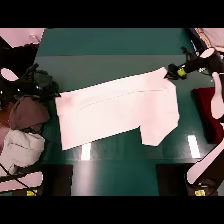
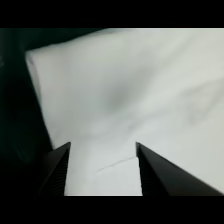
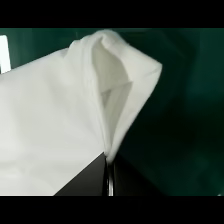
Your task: Fold the shirts.
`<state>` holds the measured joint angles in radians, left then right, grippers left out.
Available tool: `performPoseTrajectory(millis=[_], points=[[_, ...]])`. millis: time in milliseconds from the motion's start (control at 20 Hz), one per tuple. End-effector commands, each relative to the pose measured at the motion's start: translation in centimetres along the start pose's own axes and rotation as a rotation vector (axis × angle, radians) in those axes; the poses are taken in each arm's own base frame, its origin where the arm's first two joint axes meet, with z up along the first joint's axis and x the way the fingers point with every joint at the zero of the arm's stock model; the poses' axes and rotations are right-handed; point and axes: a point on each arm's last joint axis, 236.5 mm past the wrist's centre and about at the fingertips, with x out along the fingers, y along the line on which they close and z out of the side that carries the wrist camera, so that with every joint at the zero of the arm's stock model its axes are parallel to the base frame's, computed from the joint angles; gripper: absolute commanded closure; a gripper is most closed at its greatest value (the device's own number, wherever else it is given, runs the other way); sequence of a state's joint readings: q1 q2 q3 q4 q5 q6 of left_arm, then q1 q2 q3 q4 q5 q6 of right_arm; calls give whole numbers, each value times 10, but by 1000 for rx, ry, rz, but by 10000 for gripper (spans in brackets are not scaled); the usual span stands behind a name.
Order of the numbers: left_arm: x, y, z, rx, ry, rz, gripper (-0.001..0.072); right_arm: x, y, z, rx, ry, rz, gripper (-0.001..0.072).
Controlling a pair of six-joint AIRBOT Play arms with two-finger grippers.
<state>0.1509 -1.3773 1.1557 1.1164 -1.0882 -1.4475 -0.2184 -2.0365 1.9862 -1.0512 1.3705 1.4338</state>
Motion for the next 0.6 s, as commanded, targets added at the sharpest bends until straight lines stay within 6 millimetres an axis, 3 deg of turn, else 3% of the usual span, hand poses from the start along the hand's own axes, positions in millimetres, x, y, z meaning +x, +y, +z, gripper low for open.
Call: performPoseTrajectory(millis=[0, 150, 250, 300, 400, 550], points=[[-10, -28, 41, 60, -154, -52, 212, -37, -34, -2, 18, -15, -130, 685], [6, -50, 37, 129, -144, -63, 211, -45, -38, -9, 34, 6, -130, 685], [6, -50, 31, 128, -115, -66, 210, -46, -38, -20, 39, 54, -125, 682], [3, -46, 25, 116, -84, -67, 210, -48, -40, -27, 45, 82, -120, 634], [-9, -29, 13, 77, -17, -66, 210, -54, -45, -43, 58, 146, -112, 225], [-32, -3, 1, 12, 19, -58, 210, -79, -66, -56, 115, 170, -110, 227]])
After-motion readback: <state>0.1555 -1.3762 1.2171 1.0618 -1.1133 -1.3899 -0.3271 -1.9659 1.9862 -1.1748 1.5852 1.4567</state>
